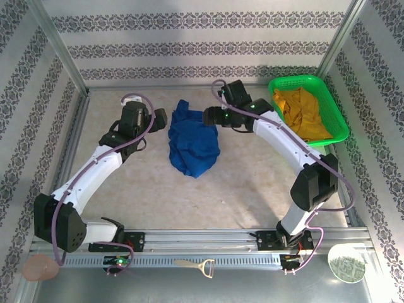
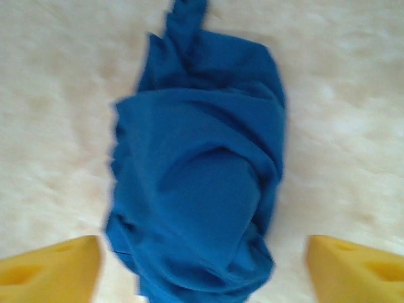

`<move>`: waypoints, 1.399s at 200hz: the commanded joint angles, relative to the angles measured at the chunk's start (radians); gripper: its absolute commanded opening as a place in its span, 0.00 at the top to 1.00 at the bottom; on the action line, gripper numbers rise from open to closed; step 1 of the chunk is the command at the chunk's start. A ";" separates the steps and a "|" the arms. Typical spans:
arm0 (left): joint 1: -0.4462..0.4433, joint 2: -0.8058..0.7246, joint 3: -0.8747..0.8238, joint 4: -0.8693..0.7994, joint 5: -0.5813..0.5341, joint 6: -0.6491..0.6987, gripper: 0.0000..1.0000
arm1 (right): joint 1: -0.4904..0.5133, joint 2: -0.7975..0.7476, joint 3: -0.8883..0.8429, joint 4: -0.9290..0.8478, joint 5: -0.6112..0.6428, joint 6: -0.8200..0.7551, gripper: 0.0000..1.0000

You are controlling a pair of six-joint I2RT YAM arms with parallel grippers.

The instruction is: Fold the inside-out t-shirt

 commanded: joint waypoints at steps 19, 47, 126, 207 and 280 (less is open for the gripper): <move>-0.010 -0.003 0.008 -0.071 -0.011 -0.027 0.01 | -0.025 -0.221 -0.144 0.110 0.384 -0.094 0.02; -0.010 0.023 0.014 -0.087 0.007 -0.018 0.01 | -0.272 -0.317 -0.323 0.308 -0.049 0.122 0.02; 0.056 0.086 0.001 -0.156 0.007 -0.136 0.01 | 0.013 0.262 0.383 -0.202 -0.136 -0.104 0.12; 0.217 0.040 -0.032 -0.187 0.139 -0.182 0.01 | 0.149 0.717 1.006 -0.558 0.069 -0.186 0.15; 0.270 0.013 -0.075 -0.206 0.187 -0.198 0.01 | 0.256 0.907 1.149 -0.434 0.264 -0.167 0.12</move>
